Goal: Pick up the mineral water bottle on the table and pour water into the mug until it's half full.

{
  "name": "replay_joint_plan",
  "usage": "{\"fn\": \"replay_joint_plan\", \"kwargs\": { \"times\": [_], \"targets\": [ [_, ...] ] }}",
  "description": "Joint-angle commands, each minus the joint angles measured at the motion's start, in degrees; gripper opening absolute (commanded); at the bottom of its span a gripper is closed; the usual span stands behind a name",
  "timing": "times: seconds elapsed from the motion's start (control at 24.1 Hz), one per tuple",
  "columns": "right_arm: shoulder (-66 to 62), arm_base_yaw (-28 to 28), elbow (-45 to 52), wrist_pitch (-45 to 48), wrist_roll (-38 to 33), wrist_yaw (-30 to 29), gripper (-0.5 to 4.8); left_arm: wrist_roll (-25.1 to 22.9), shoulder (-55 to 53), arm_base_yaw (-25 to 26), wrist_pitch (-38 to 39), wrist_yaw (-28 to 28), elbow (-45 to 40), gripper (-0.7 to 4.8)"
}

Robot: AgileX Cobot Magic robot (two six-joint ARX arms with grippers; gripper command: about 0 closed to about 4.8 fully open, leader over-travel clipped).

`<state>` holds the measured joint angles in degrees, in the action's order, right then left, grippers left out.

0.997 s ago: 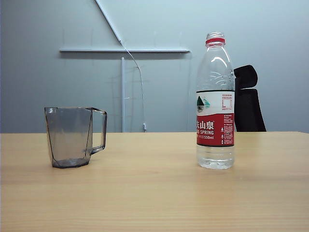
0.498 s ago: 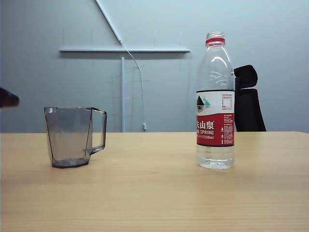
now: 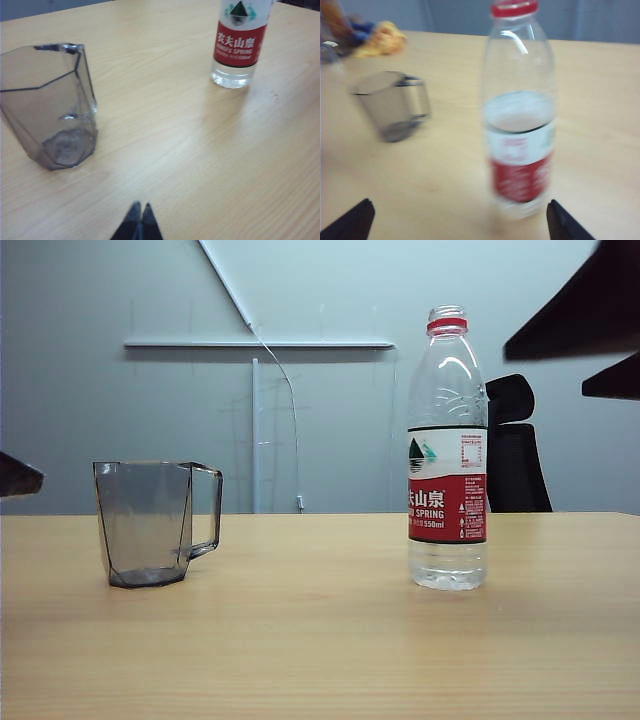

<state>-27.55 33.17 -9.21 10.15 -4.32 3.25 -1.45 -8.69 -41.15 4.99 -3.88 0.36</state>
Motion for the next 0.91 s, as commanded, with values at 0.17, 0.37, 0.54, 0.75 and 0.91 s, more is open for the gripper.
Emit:
{"fn": "replay_joint_plan", "kwargs": {
  "times": [0.17,0.37,0.54,0.75,0.91],
  "targets": [
    [-24.98,4.04,-0.31,31.21,4.96,13.53,4.79,0.17,-0.04,0.0,-0.81,0.04,0.13,-0.02],
    [-43.71,2.8,-0.61,51.58,4.66,13.46,4.79,0.2,-0.02,0.0,-0.79,0.04,0.13,-0.02],
    [-55.45,2.32,-2.93,60.63,3.89,13.18,4.79,0.2,-0.02,0.0,-0.81,0.07,0.13,-0.02],
    [-63.6,2.12,-5.55,64.96,2.4,13.25,4.79,0.2,-0.02,0.0,-0.81,0.07,0.15,-0.02],
    [-68.67,2.05,-7.5,67.6,2.4,14.93,4.79,0.2,-0.02,0.0,-0.79,0.07,0.15,-0.02]
  ]
}}
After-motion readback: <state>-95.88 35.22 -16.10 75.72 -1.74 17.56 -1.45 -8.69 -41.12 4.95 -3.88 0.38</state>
